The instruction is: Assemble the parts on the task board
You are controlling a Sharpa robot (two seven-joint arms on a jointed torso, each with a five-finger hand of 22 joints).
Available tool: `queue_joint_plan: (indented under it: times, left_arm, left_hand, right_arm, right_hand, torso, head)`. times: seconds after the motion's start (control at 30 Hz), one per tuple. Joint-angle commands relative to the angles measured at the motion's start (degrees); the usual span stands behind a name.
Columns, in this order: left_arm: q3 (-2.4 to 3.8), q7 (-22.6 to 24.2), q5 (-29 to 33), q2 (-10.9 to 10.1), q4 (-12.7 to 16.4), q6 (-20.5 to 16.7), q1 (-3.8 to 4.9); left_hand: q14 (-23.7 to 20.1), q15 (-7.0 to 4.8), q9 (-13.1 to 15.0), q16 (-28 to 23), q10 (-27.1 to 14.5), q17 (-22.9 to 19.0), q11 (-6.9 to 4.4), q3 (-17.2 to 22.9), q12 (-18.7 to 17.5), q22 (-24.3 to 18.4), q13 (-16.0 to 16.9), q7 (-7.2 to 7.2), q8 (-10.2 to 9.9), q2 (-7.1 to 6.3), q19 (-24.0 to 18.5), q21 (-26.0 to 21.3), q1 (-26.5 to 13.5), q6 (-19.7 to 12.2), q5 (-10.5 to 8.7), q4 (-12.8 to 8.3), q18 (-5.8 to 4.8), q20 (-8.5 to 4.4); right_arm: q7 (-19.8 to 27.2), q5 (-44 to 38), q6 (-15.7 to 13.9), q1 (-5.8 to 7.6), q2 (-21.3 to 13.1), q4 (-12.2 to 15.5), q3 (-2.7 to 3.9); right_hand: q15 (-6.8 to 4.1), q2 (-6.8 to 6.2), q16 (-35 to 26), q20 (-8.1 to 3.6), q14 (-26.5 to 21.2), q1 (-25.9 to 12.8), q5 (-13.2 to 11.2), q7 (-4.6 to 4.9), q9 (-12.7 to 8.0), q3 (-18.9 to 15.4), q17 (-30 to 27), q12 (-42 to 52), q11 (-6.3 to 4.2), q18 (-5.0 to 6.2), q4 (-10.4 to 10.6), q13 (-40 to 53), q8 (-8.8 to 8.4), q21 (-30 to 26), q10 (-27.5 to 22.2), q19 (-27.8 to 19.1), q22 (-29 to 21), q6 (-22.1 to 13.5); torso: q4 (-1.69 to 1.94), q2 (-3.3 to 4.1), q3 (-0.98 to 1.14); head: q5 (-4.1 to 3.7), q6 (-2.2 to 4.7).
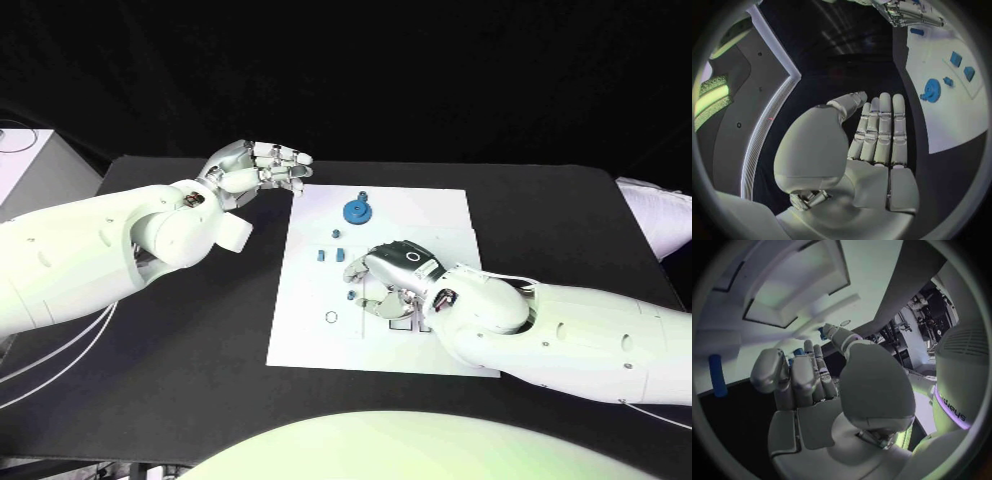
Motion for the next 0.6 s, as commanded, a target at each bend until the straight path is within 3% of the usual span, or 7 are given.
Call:
queue_joint_plan:
  times: [0.03,0.2,0.33,0.43,0.53,0.6]
  left_arm:
    - [0.04,0.16,0.45,0.1,0.04,0.48,0.02]
    - [0.03,0.17,0.53,0.19,-0.07,0.54,0.02]
    - [0.01,0.18,0.57,0.24,-0.12,0.61,0.02]
    - [-0.02,0.19,0.61,0.32,-0.18,0.66,0.01]
    - [-0.04,0.2,0.62,0.39,-0.21,0.72,0.01]
    - [-0.06,0.21,0.63,0.46,-0.25,0.77,0.01]
  left_hand:
    - [0.21,0.04,-0.05,-0.33,-0.05,0.09,0.28,-0.14,-0.28,0.09,-0.1,0.35,-0.23,0.66,0.0,-0.11,-0.03,0.1,0.11,0.02,0.12,0.07]
    - [0.21,0.04,-0.05,-0.33,-0.05,0.09,0.28,-0.14,-0.28,0.09,-0.1,0.35,-0.23,0.66,0.0,-0.11,-0.03,0.1,0.11,0.02,0.12,0.07]
    - [0.24,0.05,-0.08,-0.4,-0.03,0.12,0.28,-0.16,-0.33,0.09,-0.09,0.35,-0.24,0.75,0.0,-0.14,-0.07,0.11,0.06,0.06,0.12,0.09]
    - [0.24,0.05,-0.08,-0.4,-0.03,0.12,0.28,-0.16,-0.33,0.09,-0.09,0.35,-0.24,0.75,0.0,-0.14,-0.07,0.11,0.06,0.06,0.12,0.09]
    - [0.24,0.05,-0.08,-0.4,-0.03,0.12,0.28,-0.16,-0.33,0.09,-0.09,0.35,-0.24,0.75,0.0,-0.14,-0.07,0.11,0.06,0.06,0.12,0.09]
    - [0.24,0.05,-0.08,-0.4,-0.03,0.12,0.28,-0.16,-0.33,0.09,-0.09,0.35,-0.24,0.75,0.0,-0.14,-0.07,0.11,0.06,0.06,0.12,0.09]
  right_arm:
    - [0.72,2.08,-3.21,0.41,-1.55,1.41,0.17]
    - [1.66,6.65,-3.03,2.62,-5.22,3.81,0.71]
    - [1.49,8.9,0.39,5.47,-8.16,5.31,1.03]
    - [1.53,9.72,3.14,7.64,-10.17,5.64,1.15]
    - [1.63,10.03,4.84,8.73,-11.32,5.27,1.2]
    - [1.63,9.94,6.66,9.39,-11.95,4.25,1.23]
  right_hand:
    - [-0.12,0.4,0.2,-0.11,-0.12,0.98,0.41,-0.09,-0.1,-0.89,0.25,0.91,-0.09,0.94,0.42,0.04,-0.13,0.19,0.11,0.0,0.27,0.0]
    - [-0.33,0.56,2.14,-0.32,0.84,1.75,0.56,-0.14,-0.29,0.05,2.56,3.12,-0.31,0.32,1.17,0.21,-0.05,2.81,2.12,1.59,2.76,0.93]
    - [-0.43,-0.23,2.95,-0.45,1.03,0.81,-2.89,-0.18,-0.68,-0.16,3.2,4.09,-0.51,-0.07,2.7,0.07,-0.64,4.56,2.49,2.55,4.48,0.52]
    - [-0.47,-0.46,3.18,-0.49,1.06,0.86,-3.1,-0.26,-0.73,-0.85,3.43,4.08,-0.57,-0.1,2.96,-0.02,-0.72,4.67,1.95,2.61,4.62,0.49]
    - [-0.48,-0.55,3.38,-0.51,1.09,1.1,-3.14,-0.27,-0.76,-1.75,3.61,4.1,-0.57,-0.12,3.16,-0.06,-0.76,4.71,1.44,2.63,4.72,0.52]
    - [-0.53,-0.18,3.67,-0.53,1.07,2.05,-2.93,-0.4,-0.9,-4.59,3.68,4.48,-0.64,-0.14,3.86,-0.02,-0.98,4.68,0.51,2.64,4.84,0.34]
  torso:
    - [-0.02,-0.13,-0.04]
    - [-0.08,-0.16,0.0]
    - [-0.17,-0.14,0.04]
    - [-0.22,-0.2,0.0]
    - [-0.22,-0.24,-0.03]
    - [-0.2,-0.23,-0.02]
  head:
    - [-0.29,0.02]
    - [-0.81,0.47]
    - [-1.08,0.78]
    - [-1.41,1.07]
    - [-1.56,1.33]
    - [-1.57,1.5]
